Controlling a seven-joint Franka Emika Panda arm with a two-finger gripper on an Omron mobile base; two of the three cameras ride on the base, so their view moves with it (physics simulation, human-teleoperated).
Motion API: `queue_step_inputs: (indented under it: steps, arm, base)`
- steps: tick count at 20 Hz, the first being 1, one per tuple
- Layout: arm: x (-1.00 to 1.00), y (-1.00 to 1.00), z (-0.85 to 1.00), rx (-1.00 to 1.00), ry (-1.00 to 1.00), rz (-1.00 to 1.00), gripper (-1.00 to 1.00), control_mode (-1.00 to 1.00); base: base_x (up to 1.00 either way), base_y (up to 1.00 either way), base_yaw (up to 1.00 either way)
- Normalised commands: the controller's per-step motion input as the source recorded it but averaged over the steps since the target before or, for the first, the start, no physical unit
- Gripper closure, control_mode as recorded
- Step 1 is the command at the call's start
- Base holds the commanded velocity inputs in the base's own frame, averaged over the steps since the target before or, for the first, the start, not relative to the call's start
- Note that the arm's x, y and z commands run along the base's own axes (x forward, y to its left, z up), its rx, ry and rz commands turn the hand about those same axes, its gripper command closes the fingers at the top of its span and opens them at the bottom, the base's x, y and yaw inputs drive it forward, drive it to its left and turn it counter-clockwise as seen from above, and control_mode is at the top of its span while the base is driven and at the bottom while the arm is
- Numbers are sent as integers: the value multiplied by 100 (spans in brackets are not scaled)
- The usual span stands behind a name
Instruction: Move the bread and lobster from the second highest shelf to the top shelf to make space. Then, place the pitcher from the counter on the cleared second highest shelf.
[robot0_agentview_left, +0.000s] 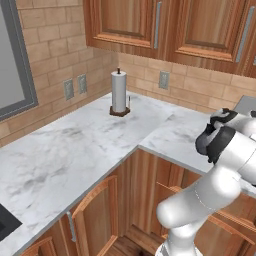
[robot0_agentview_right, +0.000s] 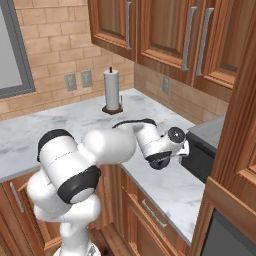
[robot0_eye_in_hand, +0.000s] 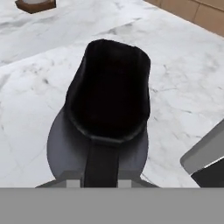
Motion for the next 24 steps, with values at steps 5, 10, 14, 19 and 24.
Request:
queue_step_inputs:
  steps: [5,10,14,19,24]
  arm:
    - [-17,82,32,-10,0,0,100,-100]
    - [-28,77,96,-20,3,0,100,-100]
    - [-75,72,85,-25,-2,-1,100,-100]
    - [-93,69,62,-7,-21,-13,100,-100]
    - [-56,63,90,7,-9,-7,100,-100]
  base:
    - [0,0,0]
    - [0,0,0]
    - [0,0,0]
    - [0,0,0]
    - [0,0,0]
